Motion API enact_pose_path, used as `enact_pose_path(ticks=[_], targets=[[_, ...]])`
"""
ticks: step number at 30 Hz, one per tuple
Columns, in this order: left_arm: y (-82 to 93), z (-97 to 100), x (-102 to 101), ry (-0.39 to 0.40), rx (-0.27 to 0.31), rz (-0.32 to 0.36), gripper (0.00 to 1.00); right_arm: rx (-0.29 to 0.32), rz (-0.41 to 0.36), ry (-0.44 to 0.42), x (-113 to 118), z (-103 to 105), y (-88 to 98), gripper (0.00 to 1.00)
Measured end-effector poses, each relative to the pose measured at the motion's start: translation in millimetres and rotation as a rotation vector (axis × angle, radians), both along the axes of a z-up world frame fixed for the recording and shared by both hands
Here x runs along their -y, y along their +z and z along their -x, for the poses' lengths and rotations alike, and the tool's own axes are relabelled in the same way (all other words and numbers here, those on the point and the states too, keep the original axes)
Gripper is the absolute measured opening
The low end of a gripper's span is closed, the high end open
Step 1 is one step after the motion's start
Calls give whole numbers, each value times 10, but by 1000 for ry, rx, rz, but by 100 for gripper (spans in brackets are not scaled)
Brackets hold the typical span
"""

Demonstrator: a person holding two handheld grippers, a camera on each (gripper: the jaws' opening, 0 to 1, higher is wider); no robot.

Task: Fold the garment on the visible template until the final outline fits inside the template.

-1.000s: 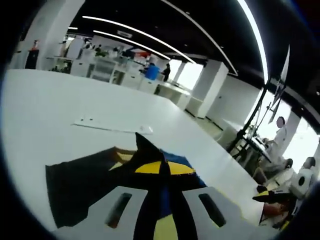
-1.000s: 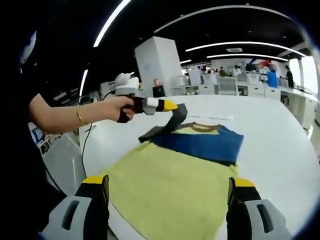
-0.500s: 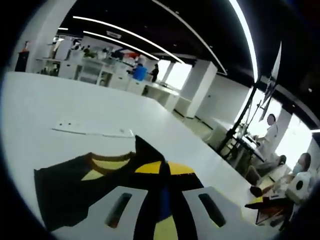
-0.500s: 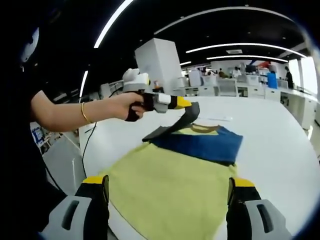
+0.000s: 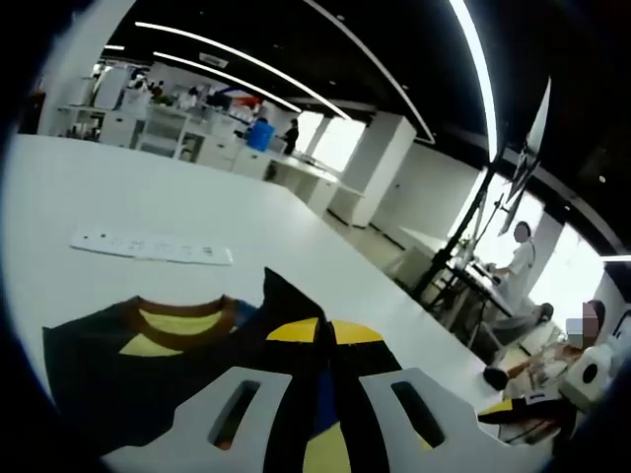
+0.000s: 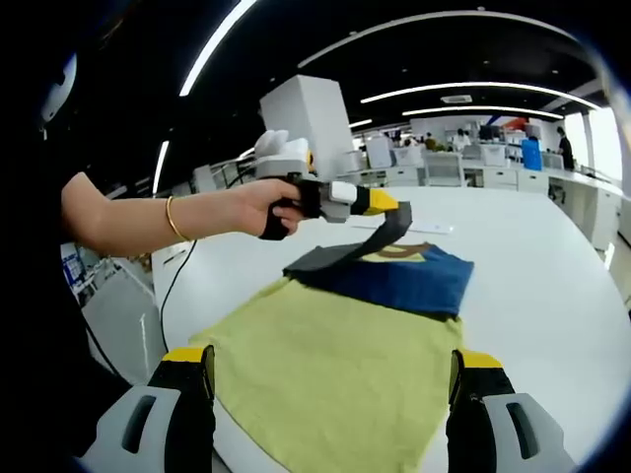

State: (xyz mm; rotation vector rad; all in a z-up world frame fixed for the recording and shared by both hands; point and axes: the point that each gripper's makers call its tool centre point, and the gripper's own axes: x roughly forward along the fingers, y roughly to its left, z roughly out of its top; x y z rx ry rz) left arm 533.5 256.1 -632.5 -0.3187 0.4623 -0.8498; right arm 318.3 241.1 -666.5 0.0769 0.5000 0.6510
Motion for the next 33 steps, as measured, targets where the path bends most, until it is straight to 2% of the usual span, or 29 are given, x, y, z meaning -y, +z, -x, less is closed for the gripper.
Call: enact_pose_path(ticks=[4, 7, 10, 13, 18, 22, 27, 30, 32, 33], targets=[[-21, 28, 133, -33, 5, -10, 0, -5, 3, -1, 16, 5, -13, 99], [-52, 33, 216, -43, -20, 3, 0, -4, 3, -6, 44, -7, -5, 99], [-49, 14, 287, -44, -18, 4, 0, -5, 3, -11, 64, -11, -1, 99], [-8, 2, 344, -61, 11, -23, 0, -11, 7, -13, 76, -8, -15, 99], [-9, 7, 424, -74, 13, -23, 0, -18, 4, -8, 57, -10, -51, 99], [-208, 101, 493, -115, 5, -79, 0, -26, 3, -4, 38, -22, -77, 99], [-490, 166, 580, -133, -37, -107, 0, -32, 2, 7, 14, -18, -92, 99], [-619, 191, 601, -143, -40, -133, 0, -37, 0, 7, 19, -21, -97, 99], [-677, 193, 609, -129, -45, -128, 0, -40, 3, 5, 24, -20, -104, 99], [-701, 206, 624, -123, -65, -115, 1, -43, 6, 6, 27, -19, -109, 99]])
